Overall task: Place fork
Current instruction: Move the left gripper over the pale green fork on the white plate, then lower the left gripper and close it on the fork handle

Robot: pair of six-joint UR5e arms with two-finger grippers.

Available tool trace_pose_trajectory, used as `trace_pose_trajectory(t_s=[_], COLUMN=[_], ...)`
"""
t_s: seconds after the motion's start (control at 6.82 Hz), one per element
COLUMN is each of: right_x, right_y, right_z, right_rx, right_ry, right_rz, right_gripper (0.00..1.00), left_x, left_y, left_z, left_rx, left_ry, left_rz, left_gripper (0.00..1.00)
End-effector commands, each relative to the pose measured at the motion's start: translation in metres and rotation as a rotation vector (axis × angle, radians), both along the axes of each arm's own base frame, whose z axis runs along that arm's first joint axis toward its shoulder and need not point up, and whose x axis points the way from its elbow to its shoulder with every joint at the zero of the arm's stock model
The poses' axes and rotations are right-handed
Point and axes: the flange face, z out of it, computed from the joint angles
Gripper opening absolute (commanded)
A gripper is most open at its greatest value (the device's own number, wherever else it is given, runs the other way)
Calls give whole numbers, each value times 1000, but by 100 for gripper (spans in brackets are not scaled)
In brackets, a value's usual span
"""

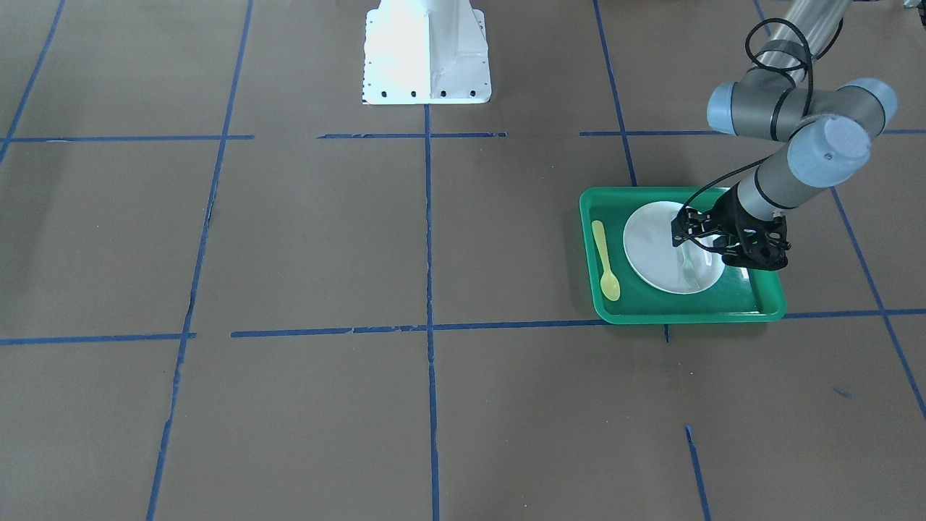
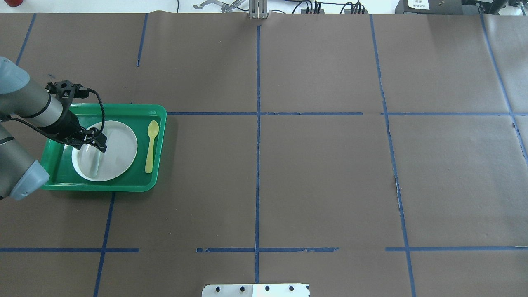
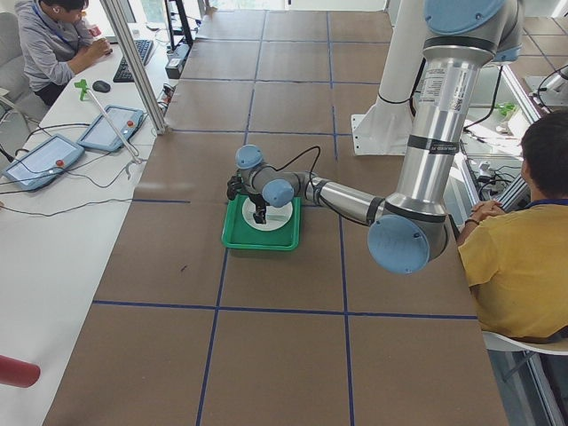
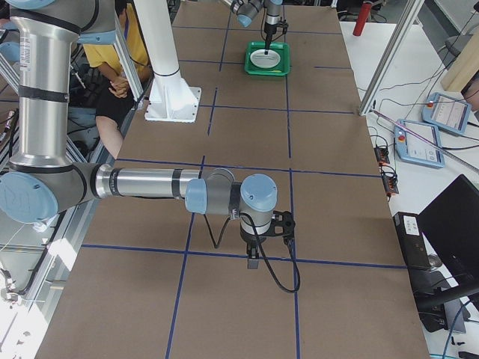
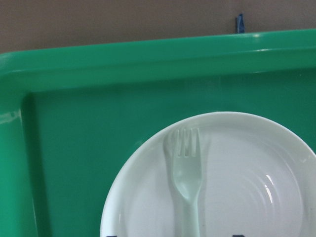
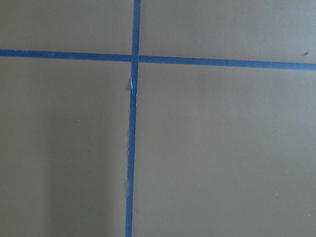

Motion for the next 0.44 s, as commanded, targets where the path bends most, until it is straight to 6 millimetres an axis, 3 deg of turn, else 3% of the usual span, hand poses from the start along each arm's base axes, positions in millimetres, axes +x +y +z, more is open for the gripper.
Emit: trace_pose_trajectory(t_s=[0.0, 0.29], right_x=[0, 0], right_y=[0, 0], right_z=[0, 0], right_rx=[1, 1], right_ry=[0, 0], right_rz=[-1, -1], right_gripper=[100, 100], left_x=[9, 11], left_y=[1, 2], left_z=[2, 4], left_rx=[-4, -7], left_ry=[-4, -7], left_rz=[13, 16], left_gripper=[74, 62])
